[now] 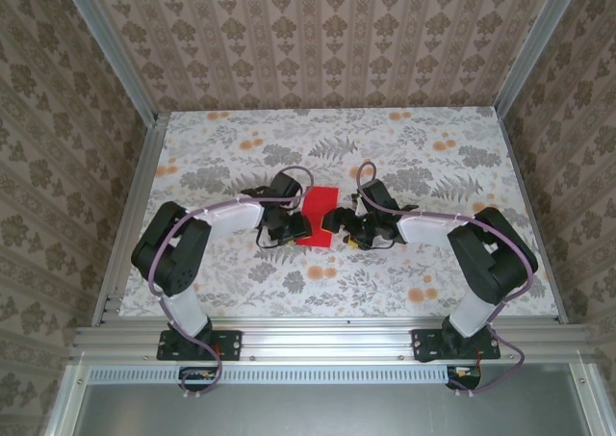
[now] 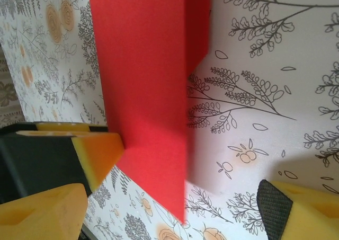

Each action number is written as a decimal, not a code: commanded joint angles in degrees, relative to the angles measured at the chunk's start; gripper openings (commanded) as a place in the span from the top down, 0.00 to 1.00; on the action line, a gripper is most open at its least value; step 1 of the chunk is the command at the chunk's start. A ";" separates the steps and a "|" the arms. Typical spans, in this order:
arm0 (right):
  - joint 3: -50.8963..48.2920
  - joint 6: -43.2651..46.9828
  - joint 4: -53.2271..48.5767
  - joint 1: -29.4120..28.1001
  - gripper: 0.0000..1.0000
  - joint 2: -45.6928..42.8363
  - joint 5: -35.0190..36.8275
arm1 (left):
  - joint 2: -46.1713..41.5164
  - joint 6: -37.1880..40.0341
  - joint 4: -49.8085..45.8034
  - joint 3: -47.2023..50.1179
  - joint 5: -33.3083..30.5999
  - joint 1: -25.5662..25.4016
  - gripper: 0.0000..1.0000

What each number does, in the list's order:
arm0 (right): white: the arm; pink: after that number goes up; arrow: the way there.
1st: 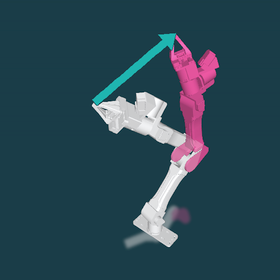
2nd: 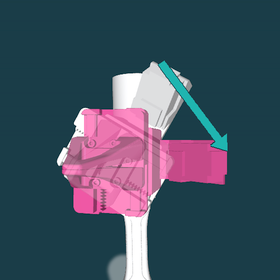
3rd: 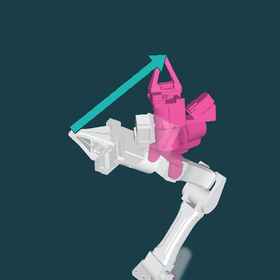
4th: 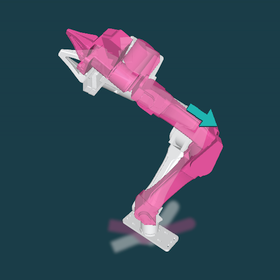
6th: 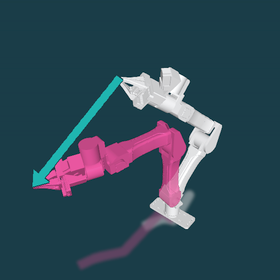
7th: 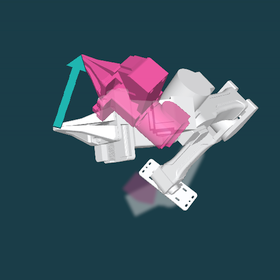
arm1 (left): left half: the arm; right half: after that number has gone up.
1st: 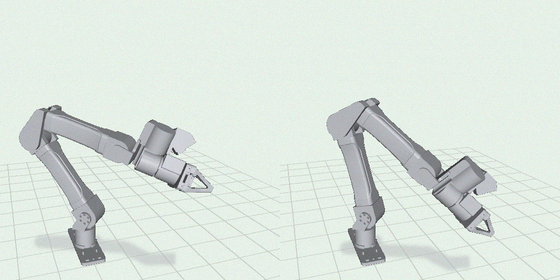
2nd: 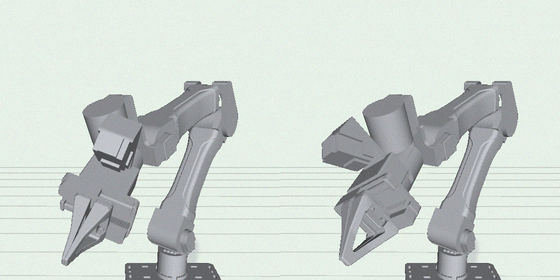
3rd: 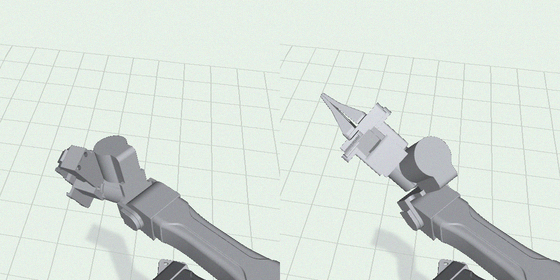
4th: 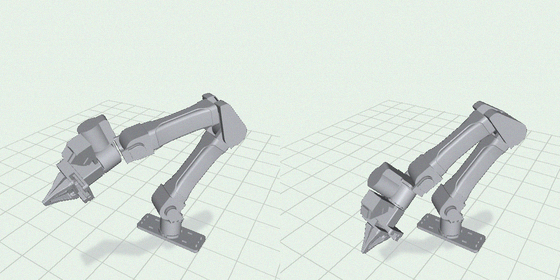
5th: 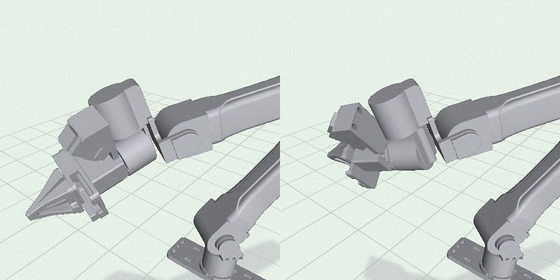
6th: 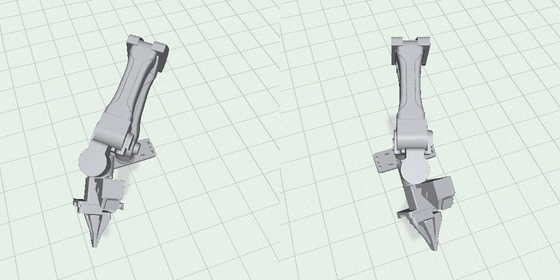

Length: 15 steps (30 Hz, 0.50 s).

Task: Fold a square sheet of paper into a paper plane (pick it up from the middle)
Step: Third fold the triangle at the center of the table.

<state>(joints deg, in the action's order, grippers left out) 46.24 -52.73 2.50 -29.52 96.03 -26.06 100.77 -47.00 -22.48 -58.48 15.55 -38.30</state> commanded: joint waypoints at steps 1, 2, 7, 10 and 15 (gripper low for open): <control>1.57 -0.26 -1.82 -0.19 0.15 0.39 -0.48 | -0.21 -0.53 0.06 -1.87 3.14 -0.43 0.61; 1.57 -0.50 -1.72 -0.19 0.16 0.38 -0.69 | -0.54 -0.71 0.85 -1.58 4.25 -0.32 0.61; 1.14 -1.28 -0.89 -0.11 0.20 0.91 -1.48 | -1.67 -0.64 0.51 -1.05 4.31 0.68 0.59; 0.79 -2.17 0.24 -0.10 0.24 1.42 -2.59 | -2.62 -0.55 1.69 -0.02 5.16 2.14 0.58; -0.16 -4.32 3.55 -0.19 0.33 2.07 -5.26 | -3.98 -0.03 2.88 0.73 6.77 3.45 0.55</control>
<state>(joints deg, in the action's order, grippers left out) 46.33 -54.87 3.75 -29.52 97.27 -28.47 99.55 -46.98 -20.51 -58.46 20.45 -35.44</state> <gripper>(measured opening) 0.685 0.452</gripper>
